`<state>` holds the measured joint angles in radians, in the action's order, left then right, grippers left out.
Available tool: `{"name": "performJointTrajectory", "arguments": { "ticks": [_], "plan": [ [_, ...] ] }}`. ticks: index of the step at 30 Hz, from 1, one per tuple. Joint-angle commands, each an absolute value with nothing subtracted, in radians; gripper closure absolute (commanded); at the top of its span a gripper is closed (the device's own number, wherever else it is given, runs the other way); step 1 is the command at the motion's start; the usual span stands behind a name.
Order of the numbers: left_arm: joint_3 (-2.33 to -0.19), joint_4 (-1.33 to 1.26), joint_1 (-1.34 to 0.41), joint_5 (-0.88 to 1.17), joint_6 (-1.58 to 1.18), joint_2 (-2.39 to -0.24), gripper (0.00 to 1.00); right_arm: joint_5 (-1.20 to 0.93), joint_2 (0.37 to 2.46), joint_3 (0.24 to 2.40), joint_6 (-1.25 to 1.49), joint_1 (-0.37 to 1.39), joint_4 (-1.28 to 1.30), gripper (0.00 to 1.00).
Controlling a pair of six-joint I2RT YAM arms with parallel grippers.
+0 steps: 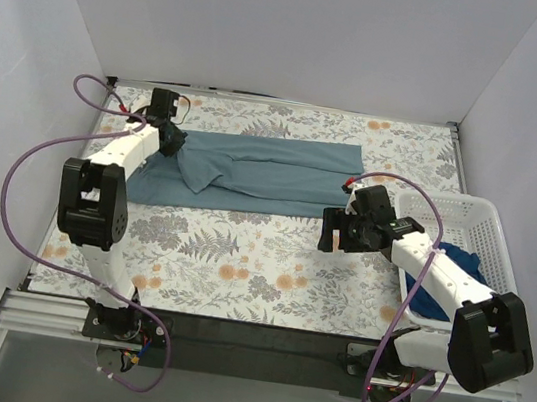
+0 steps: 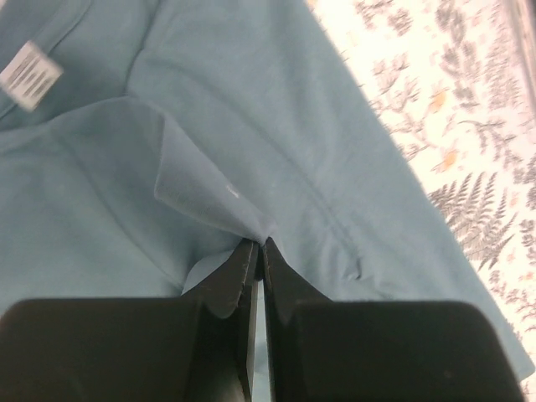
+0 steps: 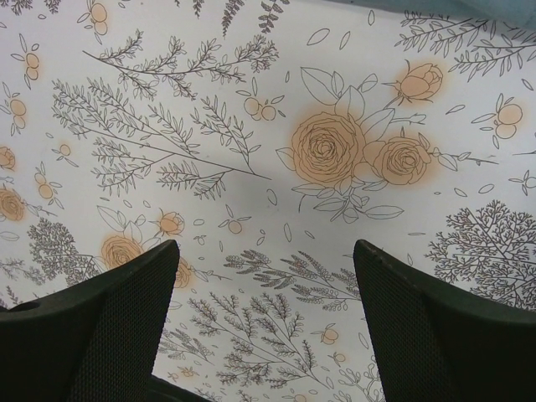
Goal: Fold and stack the t-shirts
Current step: Fold the tshirt
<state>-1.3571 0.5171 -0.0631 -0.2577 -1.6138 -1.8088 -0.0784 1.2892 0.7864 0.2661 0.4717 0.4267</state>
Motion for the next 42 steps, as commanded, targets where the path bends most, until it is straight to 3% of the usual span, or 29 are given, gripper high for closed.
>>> {"name": "performJointTrajectory", "arguments": {
  "ticks": [1, 7, 11, 14, 15, 19, 22, 27, 30, 31, 36, 42],
  "plan": [
    [-1.457, 0.479, -0.069, -0.276, -1.579, -1.842, 1.0, -0.086, 1.266, 0.772, 0.27, 0.474, 0.434, 0.09],
    [-1.522, 0.465, -0.069, -0.276, -1.577, -1.937, 0.99, -0.091, 1.279, 0.781, 0.268, 0.474, 0.436, 0.09],
    [-1.565, 0.457, -0.069, -0.255, -1.574, -1.988, 0.87, -0.089, 1.29, 0.792, 0.262, 0.474, 0.439, 0.09],
    [-1.578, 0.453, -0.069, -0.268, -1.568, -1.99, 0.67, -0.057, 1.298, 0.807, 0.252, 0.474, 0.439, 0.09],
    [-1.588, 0.451, -0.069, -0.275, -1.556, -1.982, 0.55, -0.043, 1.301, 0.816, 0.25, 0.474, 0.437, 0.09],
    [-1.603, 0.451, -0.064, -0.298, -1.5, -1.921, 0.34, -0.005, 1.338, 0.876, 0.238, 0.459, 0.43, 0.11],
    [-1.562, 0.488, -0.054, -0.322, -1.502, -1.832, 0.33, -0.015, 1.403, 0.925, 0.239, 0.417, 0.399, 0.14],
    [-1.314, 0.474, -0.031, -0.371, -1.494, -1.634, 0.43, -0.047, 1.483, 0.979, 0.265, 0.348, 0.295, 0.26],
    [-1.168, 0.456, -0.002, -0.348, -1.489, -1.559, 0.52, -0.066, 1.548, 1.006, 0.275, 0.316, 0.246, 0.37],
    [-1.143, 0.454, 0.03, -0.342, -1.491, -1.542, 0.54, -0.064, 1.578, 1.014, 0.275, 0.31, 0.236, 0.46],
    [-1.032, 0.422, 0.071, -0.359, -1.467, -1.534, 0.58, -0.071, 1.644, 1.043, 0.295, 0.267, 0.175, 0.6],
    [-1.011, 0.411, 0.115, -0.362, -1.468, -1.617, 0.59, -0.072, 1.721, 1.04, 0.333, 0.235, 0.13, 0.62]
  ]
}}
